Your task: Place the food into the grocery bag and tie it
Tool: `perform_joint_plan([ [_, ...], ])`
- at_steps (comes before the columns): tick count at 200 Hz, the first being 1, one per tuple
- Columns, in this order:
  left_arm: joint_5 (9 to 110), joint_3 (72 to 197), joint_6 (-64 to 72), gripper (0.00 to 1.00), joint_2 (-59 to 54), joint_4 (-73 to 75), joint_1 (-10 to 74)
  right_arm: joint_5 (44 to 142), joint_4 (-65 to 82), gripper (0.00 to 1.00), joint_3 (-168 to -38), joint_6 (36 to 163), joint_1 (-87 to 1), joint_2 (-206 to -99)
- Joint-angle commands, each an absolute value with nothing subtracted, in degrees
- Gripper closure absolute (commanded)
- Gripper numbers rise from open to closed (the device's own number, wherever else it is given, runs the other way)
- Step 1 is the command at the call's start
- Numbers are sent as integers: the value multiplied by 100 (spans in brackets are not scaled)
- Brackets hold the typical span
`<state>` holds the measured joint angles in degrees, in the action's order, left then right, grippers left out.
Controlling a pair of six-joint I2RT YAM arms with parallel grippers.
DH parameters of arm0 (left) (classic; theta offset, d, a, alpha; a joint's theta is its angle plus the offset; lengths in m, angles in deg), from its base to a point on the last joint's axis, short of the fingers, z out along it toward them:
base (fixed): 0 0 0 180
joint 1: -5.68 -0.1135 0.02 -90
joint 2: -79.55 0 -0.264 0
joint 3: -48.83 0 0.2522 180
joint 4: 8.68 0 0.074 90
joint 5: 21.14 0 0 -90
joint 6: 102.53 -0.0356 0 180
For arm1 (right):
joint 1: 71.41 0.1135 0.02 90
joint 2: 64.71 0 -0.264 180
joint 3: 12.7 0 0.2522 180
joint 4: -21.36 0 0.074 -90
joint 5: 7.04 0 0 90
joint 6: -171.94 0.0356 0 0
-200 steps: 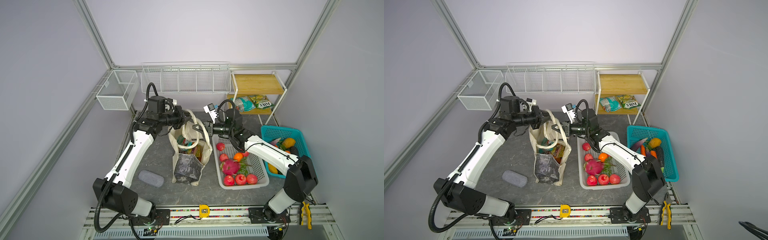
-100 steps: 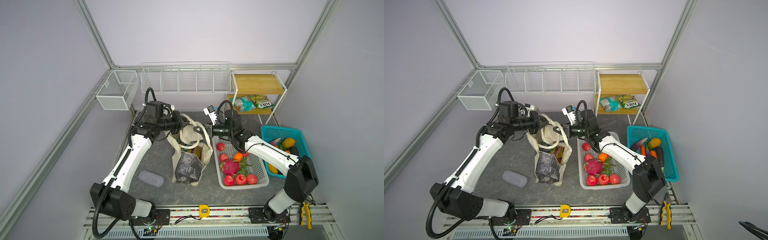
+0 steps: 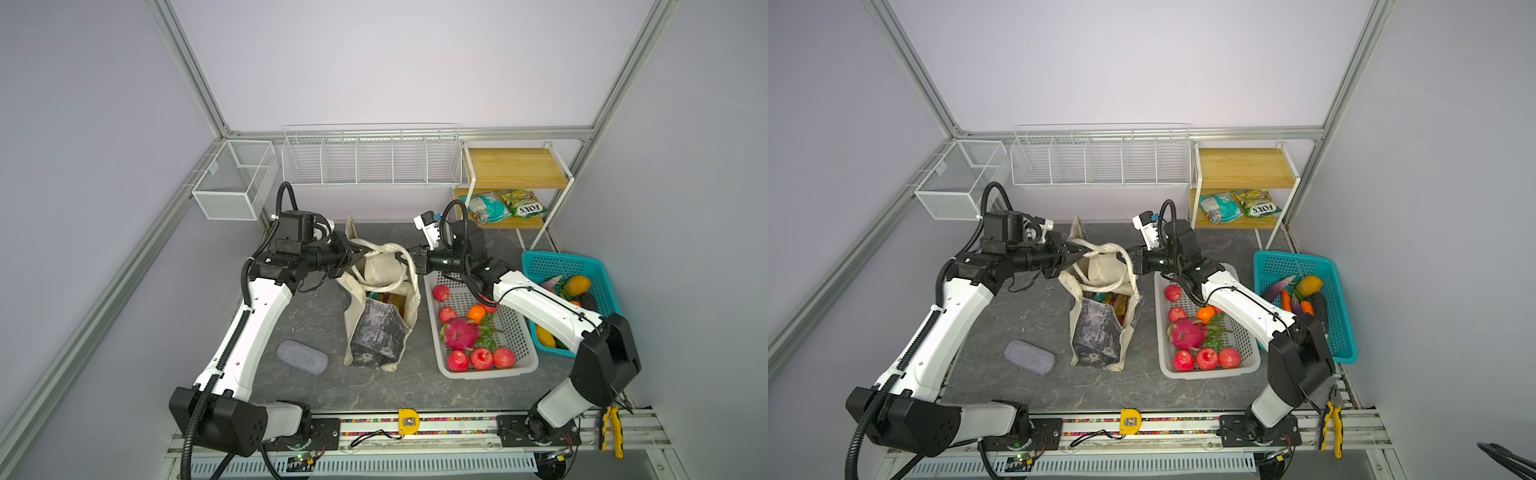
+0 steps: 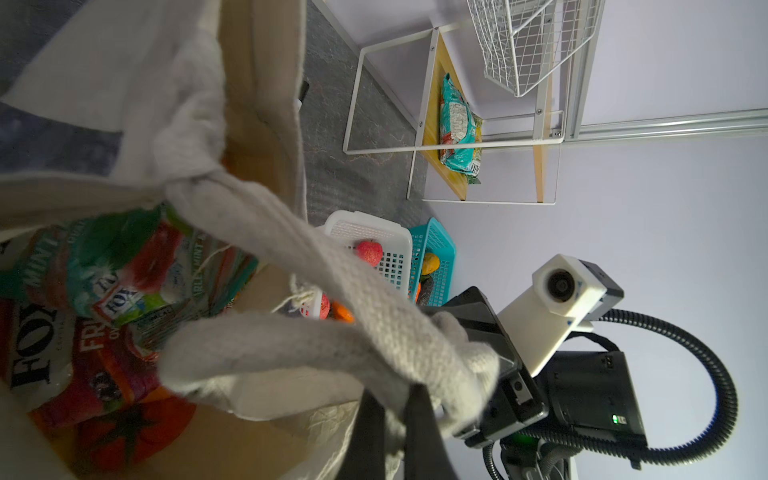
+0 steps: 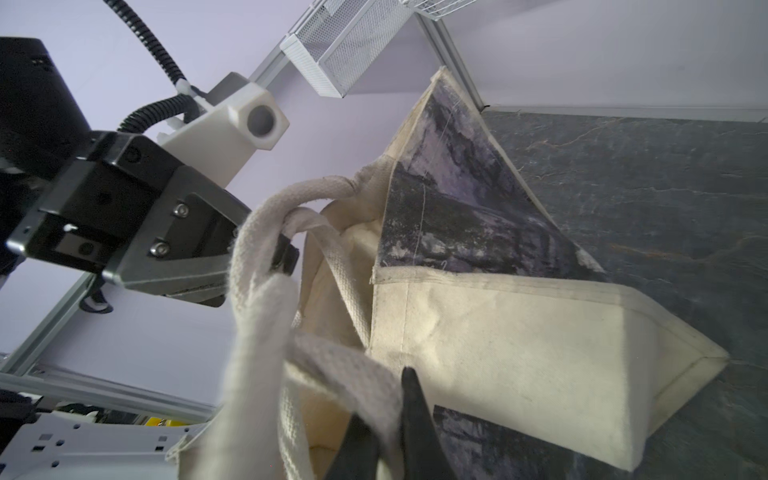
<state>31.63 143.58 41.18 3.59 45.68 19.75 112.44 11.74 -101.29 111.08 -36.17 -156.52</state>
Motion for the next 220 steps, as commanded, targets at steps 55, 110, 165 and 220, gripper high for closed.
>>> perform_joint_plan([
  [55,3245,14382,4213,100,778,4904,1293,9805,1138,93,-9663,10980,-3900,-15003],
  [110,3564,14259,4425,100,1028,4806,690,9239,1057,93,-9410,11032,-3902,-14716],
  [165,4043,14040,4762,100,1180,4492,327,8853,696,93,-9150,10956,-3892,-14330],
  [220,4519,13938,5170,100,1146,4114,129,8455,206,93,-8848,10758,-3912,-13928],
])
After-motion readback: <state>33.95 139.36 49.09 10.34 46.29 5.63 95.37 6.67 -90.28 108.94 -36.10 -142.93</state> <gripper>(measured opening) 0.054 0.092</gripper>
